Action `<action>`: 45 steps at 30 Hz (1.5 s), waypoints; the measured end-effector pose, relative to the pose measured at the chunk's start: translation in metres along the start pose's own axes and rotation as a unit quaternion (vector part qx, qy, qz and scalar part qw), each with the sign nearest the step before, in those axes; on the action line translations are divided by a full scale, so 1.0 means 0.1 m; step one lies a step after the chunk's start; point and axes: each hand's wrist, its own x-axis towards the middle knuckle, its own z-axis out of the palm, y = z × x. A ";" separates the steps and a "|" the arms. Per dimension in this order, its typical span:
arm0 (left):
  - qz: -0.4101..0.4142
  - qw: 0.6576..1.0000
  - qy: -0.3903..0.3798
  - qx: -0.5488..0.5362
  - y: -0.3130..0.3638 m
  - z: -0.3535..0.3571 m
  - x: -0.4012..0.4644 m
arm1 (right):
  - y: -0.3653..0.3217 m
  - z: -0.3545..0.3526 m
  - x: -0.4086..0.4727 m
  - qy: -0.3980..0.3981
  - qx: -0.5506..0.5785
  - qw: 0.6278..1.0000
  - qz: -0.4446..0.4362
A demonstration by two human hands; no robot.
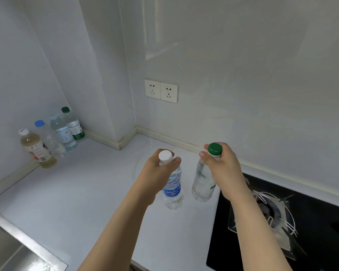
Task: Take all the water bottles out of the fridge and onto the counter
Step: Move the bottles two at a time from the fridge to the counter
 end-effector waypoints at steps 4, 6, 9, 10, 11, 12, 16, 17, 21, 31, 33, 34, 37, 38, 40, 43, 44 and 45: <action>-0.015 1.000 0.014 -0.006 -0.05 -0.59 0.26 | -0.10 0.66 0.16 -0.027 -0.010 1.000 0.002; -0.022 0.999 0.031 -0.018 -0.08 -0.97 0.41 | -0.19 1.04 0.23 -0.043 -0.016 0.999 0.003; -0.025 0.997 0.063 -0.034 -0.17 -1.49 0.61 | -0.30 1.61 0.33 -0.068 -0.022 0.997 0.004; -0.023 0.996 0.076 -0.039 -0.20 -1.65 0.66 | -0.33 1.78 0.35 -0.078 -0.023 0.997 0.002; -0.021 0.995 0.092 -0.044 -0.25 -1.84 0.72 | -0.35 1.99 0.37 -0.089 -0.025 0.996 0.000; -0.020 0.993 0.107 -0.046 -0.29 -2.04 0.78 | -0.38 2.22 0.39 -0.099 -0.028 0.995 -0.001; -0.021 0.987 0.149 -0.051 -0.46 -2.71 1.00 | -0.47 2.98 0.44 -0.137 -0.028 0.990 0.000; -0.021 0.986 0.159 -0.054 -0.50 -2.87 1.05 | -0.49 3.18 0.45 -0.146 -0.030 0.989 0.000; -0.023 0.980 0.186 -0.062 -0.65 -3.42 1.20 | -0.53 3.85 0.48 -0.182 -0.033 0.983 -0.006; -0.040 0.959 0.271 -0.080 -1.19 -4.62 1.34 | -0.69 5.37 0.43 -0.304 -0.028 0.952 -0.028; -0.042 0.954 0.284 -0.080 -1.31 -4.79 1.37 | -0.71 5.64 0.40 -0.325 -0.018 0.945 -0.027; -0.044 0.952 0.291 -0.082 -1.37 -4.88 1.38 | -0.71 5.78 0.39 -0.333 -0.015 0.942 -0.028; -0.053 0.947 0.305 -0.088 -1.53 -5.08 1.44 | -0.71 6.12 0.37 -0.348 -0.013 0.936 -0.041; -0.056 0.946 0.306 -0.094 -1.57 -5.14 1.46 | -0.70 6.24 0.37 -0.350 -0.019 0.935 -0.052; -0.057 0.943 0.310 -0.103 -1.65 -5.25 1.50 | -0.69 6.43 0.39 -0.360 -0.049 0.929 -0.069; -0.053 0.941 0.319 -0.104 -1.71 -5.37 1.53 | -0.65 6.67 0.43 -0.388 -0.134 0.908 -0.090; -0.051 0.941 0.320 -0.101 -1.73 -5.38 1.54 | -0.63 6.70 0.44 -0.392 -0.156 0.902 -0.096; -0.049 0.941 0.321 -0.097 -1.74 -5.41 1.56 | -0.62 6.74 0.46 -0.394 -0.167 0.898 -0.102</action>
